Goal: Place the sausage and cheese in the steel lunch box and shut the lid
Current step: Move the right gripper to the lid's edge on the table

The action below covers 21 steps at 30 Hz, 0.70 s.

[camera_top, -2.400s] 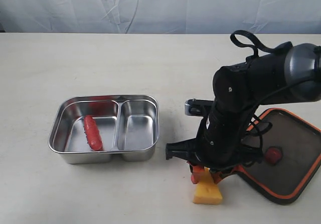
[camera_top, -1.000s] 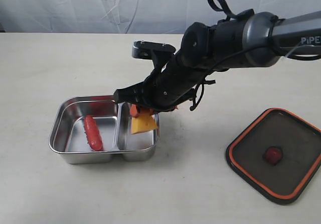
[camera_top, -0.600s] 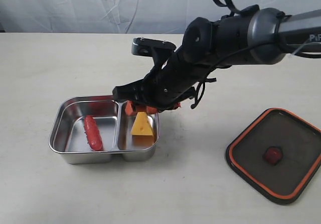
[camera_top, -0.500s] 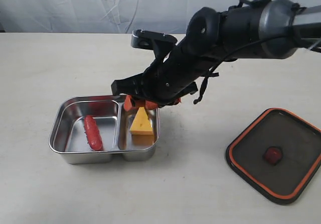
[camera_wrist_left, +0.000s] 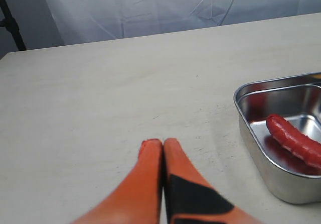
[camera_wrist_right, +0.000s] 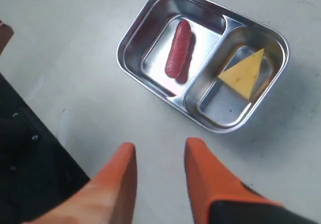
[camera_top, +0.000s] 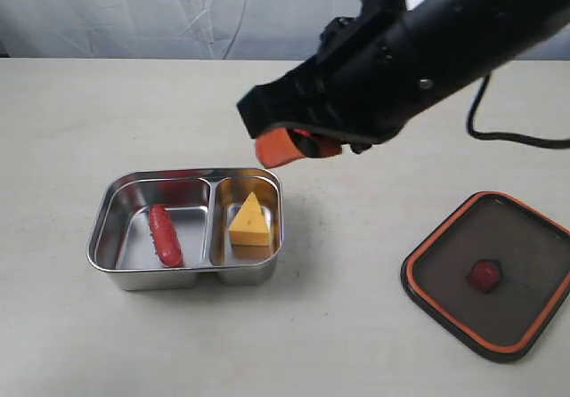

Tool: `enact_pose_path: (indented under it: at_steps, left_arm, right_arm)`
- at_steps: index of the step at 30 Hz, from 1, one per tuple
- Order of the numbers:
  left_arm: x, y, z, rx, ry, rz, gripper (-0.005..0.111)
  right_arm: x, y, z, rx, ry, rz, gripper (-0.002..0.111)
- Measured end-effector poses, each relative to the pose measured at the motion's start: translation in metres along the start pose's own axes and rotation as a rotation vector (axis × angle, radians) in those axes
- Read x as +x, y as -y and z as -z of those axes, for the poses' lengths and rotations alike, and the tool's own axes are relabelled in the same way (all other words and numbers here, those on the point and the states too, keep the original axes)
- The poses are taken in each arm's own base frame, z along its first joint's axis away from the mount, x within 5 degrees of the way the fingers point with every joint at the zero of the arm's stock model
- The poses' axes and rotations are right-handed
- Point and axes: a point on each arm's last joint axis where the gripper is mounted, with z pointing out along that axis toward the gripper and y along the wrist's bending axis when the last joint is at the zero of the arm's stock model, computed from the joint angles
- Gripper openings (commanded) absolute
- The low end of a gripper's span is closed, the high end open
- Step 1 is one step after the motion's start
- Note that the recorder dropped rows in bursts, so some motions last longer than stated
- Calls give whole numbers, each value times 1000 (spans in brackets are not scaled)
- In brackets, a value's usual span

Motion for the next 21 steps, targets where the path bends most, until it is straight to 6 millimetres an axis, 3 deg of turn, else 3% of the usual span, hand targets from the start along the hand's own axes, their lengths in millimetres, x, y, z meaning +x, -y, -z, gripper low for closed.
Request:
enact_pose_path:
  at_steps: [5,9,13,17,21]
  left_arm:
    - [0,0,0,-2,0,-5,0]
    - [0,-4,0,-41,-1,-121,0]
    - [-1,-7,0,-77,-1,-227,0]
    - [-7,-6,0,-69,72,-217,0]
    - [-25,0,3,6,275,71,0]
  right_arm:
    - [38,-1,38,82,7,52,10]
    - [79,14,49,218,-36,32,9]
    - [119,31,46,323,-89,8,9]
    - [146,45,33,376,-167,-8,9]
    - [160,53,24,407,-219,-4,9]
